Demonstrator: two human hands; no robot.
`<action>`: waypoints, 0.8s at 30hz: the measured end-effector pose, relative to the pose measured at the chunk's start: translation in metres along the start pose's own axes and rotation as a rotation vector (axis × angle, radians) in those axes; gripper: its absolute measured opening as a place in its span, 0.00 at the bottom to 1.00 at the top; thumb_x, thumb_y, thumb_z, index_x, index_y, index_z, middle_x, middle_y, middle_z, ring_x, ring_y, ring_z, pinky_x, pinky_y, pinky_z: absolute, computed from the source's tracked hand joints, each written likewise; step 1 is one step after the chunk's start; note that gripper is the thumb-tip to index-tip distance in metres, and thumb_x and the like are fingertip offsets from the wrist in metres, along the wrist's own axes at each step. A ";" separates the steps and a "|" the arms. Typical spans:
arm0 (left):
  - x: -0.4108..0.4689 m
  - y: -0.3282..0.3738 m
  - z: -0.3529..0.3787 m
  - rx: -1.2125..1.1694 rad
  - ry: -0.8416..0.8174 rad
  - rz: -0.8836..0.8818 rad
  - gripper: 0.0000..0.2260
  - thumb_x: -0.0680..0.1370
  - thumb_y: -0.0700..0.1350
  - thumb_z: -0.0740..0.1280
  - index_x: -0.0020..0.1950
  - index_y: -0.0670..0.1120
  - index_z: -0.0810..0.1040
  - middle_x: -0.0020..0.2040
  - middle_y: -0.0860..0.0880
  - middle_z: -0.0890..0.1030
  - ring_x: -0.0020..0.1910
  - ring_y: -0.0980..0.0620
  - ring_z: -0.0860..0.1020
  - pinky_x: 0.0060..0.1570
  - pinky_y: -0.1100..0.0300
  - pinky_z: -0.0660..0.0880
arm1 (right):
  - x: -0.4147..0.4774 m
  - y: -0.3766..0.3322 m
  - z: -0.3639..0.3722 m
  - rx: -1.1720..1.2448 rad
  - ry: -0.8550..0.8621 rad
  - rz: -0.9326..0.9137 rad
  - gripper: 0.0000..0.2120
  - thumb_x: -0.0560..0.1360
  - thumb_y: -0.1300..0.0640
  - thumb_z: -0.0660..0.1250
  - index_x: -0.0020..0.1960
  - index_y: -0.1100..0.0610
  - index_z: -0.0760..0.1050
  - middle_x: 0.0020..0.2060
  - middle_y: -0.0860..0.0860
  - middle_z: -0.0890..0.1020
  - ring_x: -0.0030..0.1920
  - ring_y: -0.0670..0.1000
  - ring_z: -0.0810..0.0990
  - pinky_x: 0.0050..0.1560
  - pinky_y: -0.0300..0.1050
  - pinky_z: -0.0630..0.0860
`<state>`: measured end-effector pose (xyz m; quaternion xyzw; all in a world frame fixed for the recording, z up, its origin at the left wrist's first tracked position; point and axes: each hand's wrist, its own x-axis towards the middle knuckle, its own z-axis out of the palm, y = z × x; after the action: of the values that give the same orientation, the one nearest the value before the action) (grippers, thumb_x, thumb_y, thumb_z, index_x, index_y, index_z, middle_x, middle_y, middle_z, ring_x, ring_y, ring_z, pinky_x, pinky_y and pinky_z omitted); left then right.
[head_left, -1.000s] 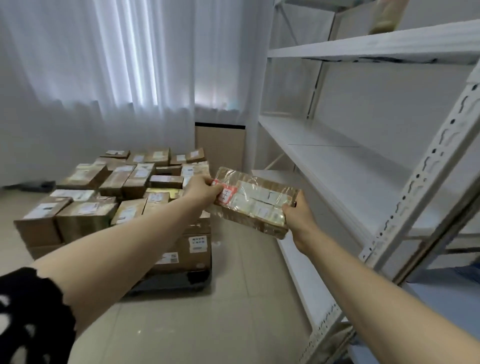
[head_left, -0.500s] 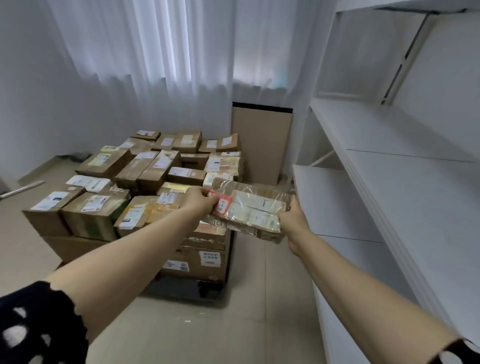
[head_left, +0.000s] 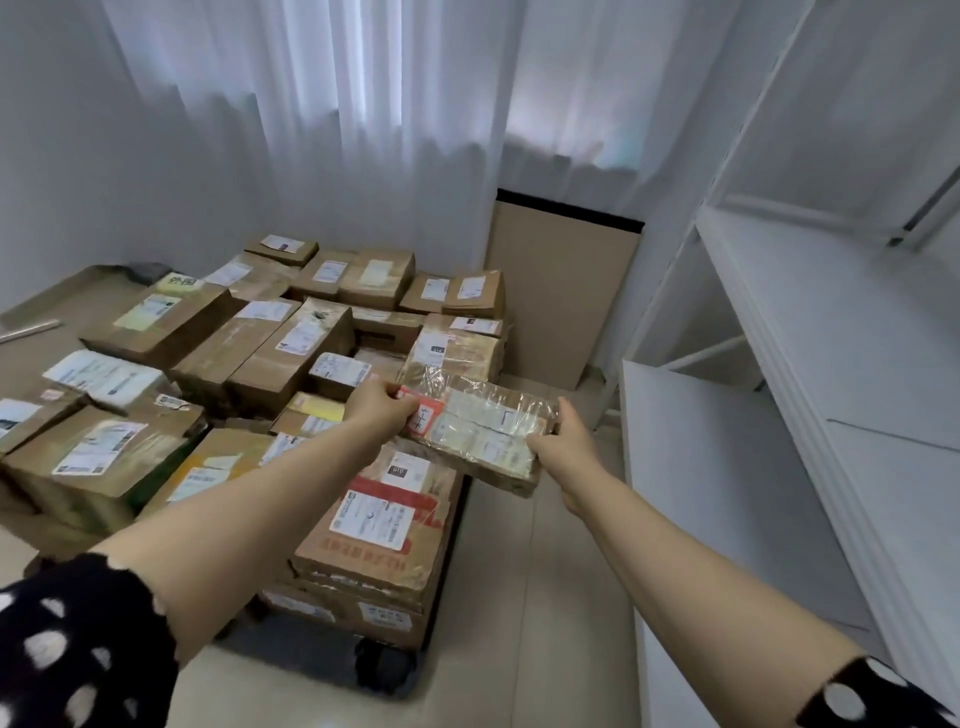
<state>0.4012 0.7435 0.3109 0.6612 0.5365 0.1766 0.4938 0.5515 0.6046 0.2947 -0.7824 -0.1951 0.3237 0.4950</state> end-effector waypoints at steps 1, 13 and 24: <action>0.016 0.005 0.005 0.001 0.002 -0.007 0.15 0.79 0.42 0.66 0.65 0.40 0.74 0.39 0.51 0.76 0.46 0.48 0.80 0.51 0.50 0.79 | 0.018 -0.004 -0.001 -0.010 -0.002 0.004 0.36 0.75 0.69 0.60 0.78 0.53 0.50 0.70 0.52 0.69 0.66 0.53 0.71 0.66 0.51 0.71; 0.204 0.059 0.063 0.007 0.167 -0.140 0.17 0.79 0.43 0.66 0.67 0.42 0.73 0.59 0.43 0.79 0.54 0.46 0.79 0.58 0.48 0.76 | 0.259 -0.042 0.011 -0.147 -0.209 -0.009 0.24 0.78 0.61 0.59 0.73 0.54 0.60 0.62 0.52 0.75 0.54 0.52 0.77 0.51 0.47 0.77; 0.325 0.071 0.069 -0.024 0.351 -0.321 0.17 0.80 0.43 0.64 0.69 0.41 0.71 0.62 0.42 0.77 0.59 0.44 0.76 0.52 0.54 0.74 | 0.414 -0.089 0.059 -0.344 -0.406 -0.059 0.21 0.79 0.57 0.62 0.71 0.55 0.63 0.55 0.50 0.75 0.47 0.48 0.76 0.51 0.46 0.76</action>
<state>0.6092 1.0038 0.2433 0.5207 0.7104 0.2144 0.4223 0.8075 0.9402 0.2276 -0.7680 -0.3651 0.4216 0.3148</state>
